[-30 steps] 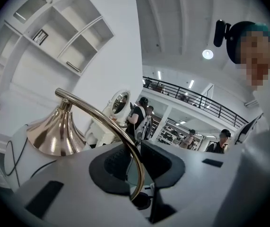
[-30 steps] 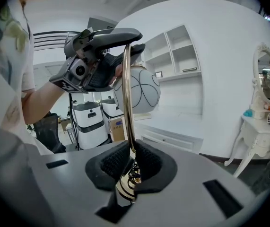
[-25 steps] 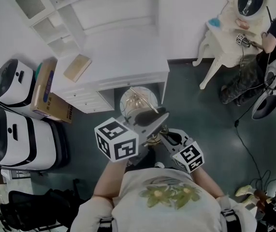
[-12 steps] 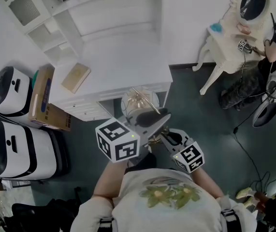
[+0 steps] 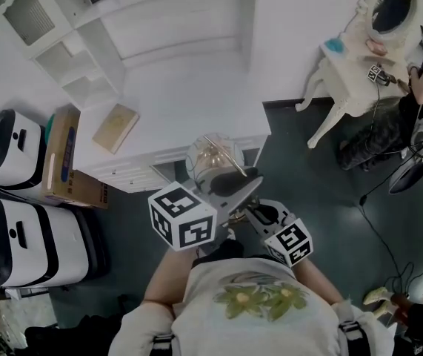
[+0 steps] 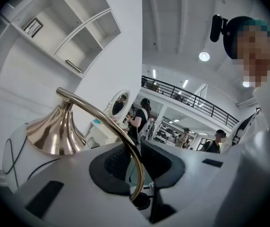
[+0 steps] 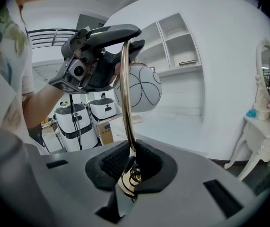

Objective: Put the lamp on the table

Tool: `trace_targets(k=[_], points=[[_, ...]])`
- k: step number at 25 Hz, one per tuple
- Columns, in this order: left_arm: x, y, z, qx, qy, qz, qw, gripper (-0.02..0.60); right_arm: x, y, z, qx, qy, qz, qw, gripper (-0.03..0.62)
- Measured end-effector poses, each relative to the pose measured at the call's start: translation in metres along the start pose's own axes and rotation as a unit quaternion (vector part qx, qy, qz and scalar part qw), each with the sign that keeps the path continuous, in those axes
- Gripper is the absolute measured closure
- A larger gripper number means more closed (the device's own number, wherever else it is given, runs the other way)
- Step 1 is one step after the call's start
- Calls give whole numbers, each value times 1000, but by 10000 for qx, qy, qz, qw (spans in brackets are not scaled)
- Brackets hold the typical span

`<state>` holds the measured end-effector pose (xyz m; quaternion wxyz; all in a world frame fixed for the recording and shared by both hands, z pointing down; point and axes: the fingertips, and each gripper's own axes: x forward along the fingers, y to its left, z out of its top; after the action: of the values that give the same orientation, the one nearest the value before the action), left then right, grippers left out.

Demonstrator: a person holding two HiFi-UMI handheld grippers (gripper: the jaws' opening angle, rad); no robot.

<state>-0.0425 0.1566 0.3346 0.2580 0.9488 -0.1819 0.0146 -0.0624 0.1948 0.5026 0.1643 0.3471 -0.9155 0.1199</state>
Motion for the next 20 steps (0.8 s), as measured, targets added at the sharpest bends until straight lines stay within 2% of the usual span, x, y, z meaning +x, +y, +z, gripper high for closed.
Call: trace_targets(k=[11,20], points=[[-9,39,14,-48,32,-112,9999,502,39,-7,13,151,49,-116,9998,534],[-1,64,21,-276,15,-243,9993,502,56,-23,14,162,137,-83,9997,534]])
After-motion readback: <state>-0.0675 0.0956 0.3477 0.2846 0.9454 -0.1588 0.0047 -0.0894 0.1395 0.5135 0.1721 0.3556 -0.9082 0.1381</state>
